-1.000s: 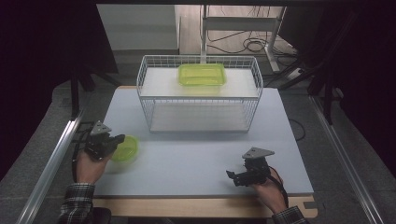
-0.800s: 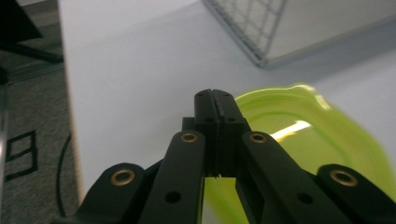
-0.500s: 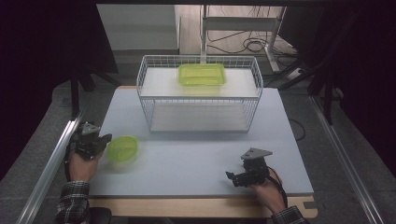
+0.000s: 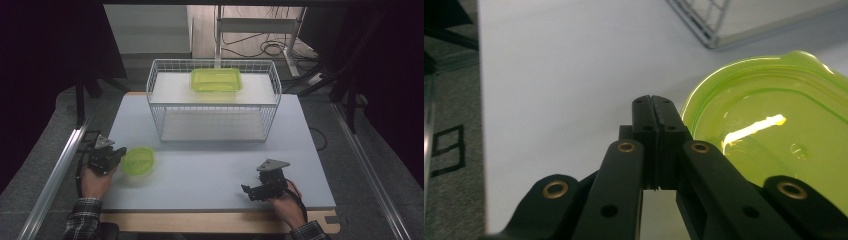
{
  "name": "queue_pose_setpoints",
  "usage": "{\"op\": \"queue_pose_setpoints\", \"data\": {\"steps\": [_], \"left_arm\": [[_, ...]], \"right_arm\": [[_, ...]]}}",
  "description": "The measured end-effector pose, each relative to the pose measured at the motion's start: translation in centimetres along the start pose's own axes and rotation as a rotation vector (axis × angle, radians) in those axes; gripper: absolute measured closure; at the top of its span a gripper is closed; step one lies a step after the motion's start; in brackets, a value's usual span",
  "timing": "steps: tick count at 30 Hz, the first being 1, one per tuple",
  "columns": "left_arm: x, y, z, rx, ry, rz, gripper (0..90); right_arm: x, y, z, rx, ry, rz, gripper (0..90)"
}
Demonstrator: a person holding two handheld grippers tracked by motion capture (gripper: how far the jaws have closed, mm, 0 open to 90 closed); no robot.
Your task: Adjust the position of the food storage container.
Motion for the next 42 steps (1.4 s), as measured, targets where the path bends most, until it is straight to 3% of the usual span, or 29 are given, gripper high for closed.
{"op": "queue_pose_setpoints", "data": {"steps": [5,14,19,24,29,30,33,36,42], "left_arm": [[-0.3,-1.4,0.5,0.022,0.005,0.009,90.0],[-1.1,-5.7,1.6,0.080,0.026,0.072,90.0],[-1.4,-7.1,2.0,0.117,0.021,0.080,90.0],[-1.4,-6.6,1.2,0.106,-0.006,0.071,90.0],[0.1,-5.8,0.9,0.108,0.037,0.054,90.0],[0.9,-5.7,0.9,0.118,0.075,0.068,90.0],[1.9,-6.0,1.0,0.159,0.109,0.073,90.0],[2.3,-6.5,1.3,0.196,0.127,0.077,90.0],[2.2,-7.7,1.8,0.218,0.142,0.102,89.9]], "right_arm": [[0.0,0.0,0.1,-0.003,0.004,-0.002,4.4],[0.1,0.0,0.1,-0.005,0.007,-0.006,4.4],[0.1,0.1,0.1,-0.006,0.012,-0.008,4.4],[0.2,0.0,0.1,-0.004,0.010,-0.007,4.4],[0.2,0.0,0.1,-0.005,0.012,-0.007,4.4],[0.2,0.0,0.1,-0.005,0.013,-0.010,4.4],[0.2,0.0,0.1,-0.006,0.013,-0.010,4.4],[0.2,0.0,0.1,-0.005,0.017,-0.013,4.4],[0.2,0.1,0.1,-0.007,0.017,-0.011,4.4]]}}
Point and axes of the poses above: each handheld gripper's, and its own axes: z roughly forward along the jaws, x roughly out of its underside, y roughly to its left, the point moved 3 cm from there along z, roughly forward along the jaws, and after that the axes turned 8 degrees about x, right-handed, at the moved point
